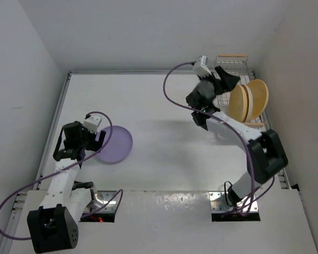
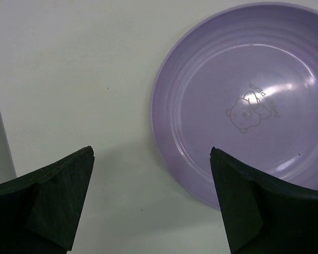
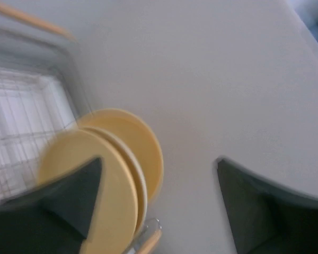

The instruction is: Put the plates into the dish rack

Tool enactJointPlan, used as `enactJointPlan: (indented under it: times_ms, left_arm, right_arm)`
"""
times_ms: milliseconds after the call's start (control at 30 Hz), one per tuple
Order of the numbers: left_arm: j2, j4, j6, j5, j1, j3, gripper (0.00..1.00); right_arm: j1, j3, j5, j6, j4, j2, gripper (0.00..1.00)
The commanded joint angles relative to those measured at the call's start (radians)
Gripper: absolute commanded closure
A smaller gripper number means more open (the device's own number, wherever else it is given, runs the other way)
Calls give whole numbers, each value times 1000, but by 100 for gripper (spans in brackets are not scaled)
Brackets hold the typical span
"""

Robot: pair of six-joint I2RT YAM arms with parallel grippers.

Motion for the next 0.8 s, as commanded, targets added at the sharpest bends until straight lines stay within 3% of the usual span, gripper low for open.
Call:
enactJointPlan:
  times_ms: [0, 33, 67, 200, 233, 267, 367, 500, 533, 567, 633, 767]
  left_arm:
    - [73, -57, 30, 55, -7, 110, 5]
    - [102, -129, 42, 64, -26, 185, 3]
    - [133, -169, 56, 64, -39, 227, 3]
    - [379, -414, 125, 21, -62, 464, 2]
    - [433, -474, 125, 10, -62, 563, 2]
    - [479, -584, 125, 10, -62, 604, 2]
    - [584, -651, 95, 10, -24, 676, 6]
    - [678, -623, 39, 62, 28, 676, 6]
    - [726, -649, 27, 97, 53, 698, 9]
    - [778, -677, 1, 130, 73, 719, 18]
    - [867, -708, -8, 197, 104, 747, 23]
    - [840, -568, -21, 102, 55, 648, 23]
  right_arm:
    - [-31, 350, -810, 1149, -1609, -135, 4]
    - [-83, 519, -999, 1285, -1686, -126, 0]
    - [-140, 554, -1165, 1365, -1698, -115, 0]
    - [-122, 570, -1238, 1329, -1642, -64, 0]
    - [-120, 579, -1369, 1329, -1653, -54, 0]
    - [-114, 594, -1407, 1329, -1664, -29, 0]
    - [-76, 547, -1452, 1325, -1656, -26, 0]
    - [-42, 415, -1481, 1363, -1609, -60, 0]
    - [-39, 397, -1486, 1372, -1589, -72, 0]
    - [-32, 378, -1499, 1381, -1571, -78, 0]
    - [-18, 320, -1499, 1388, -1554, -103, 0]
    - [-7, 239, -1495, 1412, -1526, -136, 0]
